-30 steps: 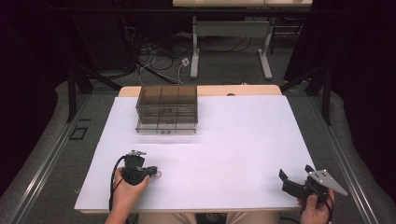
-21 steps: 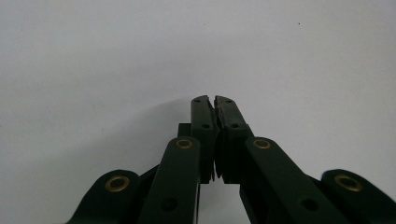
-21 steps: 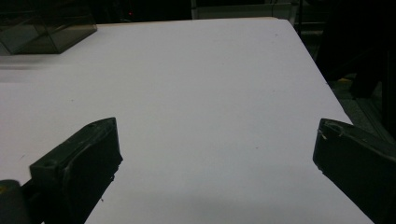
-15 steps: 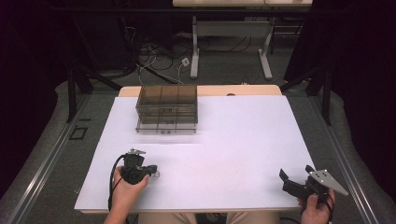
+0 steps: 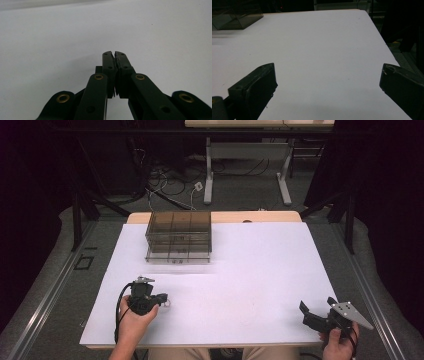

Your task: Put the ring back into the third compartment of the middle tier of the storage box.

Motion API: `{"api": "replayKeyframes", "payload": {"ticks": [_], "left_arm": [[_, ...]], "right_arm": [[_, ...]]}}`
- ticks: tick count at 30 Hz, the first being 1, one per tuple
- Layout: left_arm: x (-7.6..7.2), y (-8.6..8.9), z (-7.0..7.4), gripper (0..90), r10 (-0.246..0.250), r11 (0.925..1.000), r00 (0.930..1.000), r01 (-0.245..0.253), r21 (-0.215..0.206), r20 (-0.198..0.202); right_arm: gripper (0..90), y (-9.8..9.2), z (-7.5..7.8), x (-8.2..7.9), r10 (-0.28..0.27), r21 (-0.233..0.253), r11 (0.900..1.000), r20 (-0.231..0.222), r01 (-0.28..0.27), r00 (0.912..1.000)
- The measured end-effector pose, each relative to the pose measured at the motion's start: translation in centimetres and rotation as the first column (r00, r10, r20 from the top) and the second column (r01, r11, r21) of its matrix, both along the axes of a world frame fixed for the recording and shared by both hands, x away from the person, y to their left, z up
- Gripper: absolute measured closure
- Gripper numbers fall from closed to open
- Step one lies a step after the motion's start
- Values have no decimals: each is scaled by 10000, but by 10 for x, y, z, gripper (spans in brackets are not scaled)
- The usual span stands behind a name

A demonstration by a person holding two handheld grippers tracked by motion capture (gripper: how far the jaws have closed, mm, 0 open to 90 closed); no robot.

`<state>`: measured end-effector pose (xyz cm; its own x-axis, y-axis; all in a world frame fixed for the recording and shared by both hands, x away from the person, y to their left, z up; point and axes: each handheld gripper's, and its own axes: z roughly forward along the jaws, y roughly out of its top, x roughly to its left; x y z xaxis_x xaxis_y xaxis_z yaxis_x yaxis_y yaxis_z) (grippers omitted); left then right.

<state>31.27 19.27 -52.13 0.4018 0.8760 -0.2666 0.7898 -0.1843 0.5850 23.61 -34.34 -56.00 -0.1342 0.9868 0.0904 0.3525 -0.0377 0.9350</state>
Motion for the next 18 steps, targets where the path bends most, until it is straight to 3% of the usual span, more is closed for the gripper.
{"api": "replayKeyframes", "payload": {"ticks": [5, 18], "left_arm": [[0, -1, 5, 881, -3, 10000, 9999, 3, 2, 135], [2, -2, 20, 882, 93, 9999, 9954, -96, 29, 955]], "right_arm": [[3, 0, 0, 0, 8, 72, 10000, 91, -8, 10000], [4, -2, 1, -1, 1, 146, 9999, 69, -2, 10000]]}}
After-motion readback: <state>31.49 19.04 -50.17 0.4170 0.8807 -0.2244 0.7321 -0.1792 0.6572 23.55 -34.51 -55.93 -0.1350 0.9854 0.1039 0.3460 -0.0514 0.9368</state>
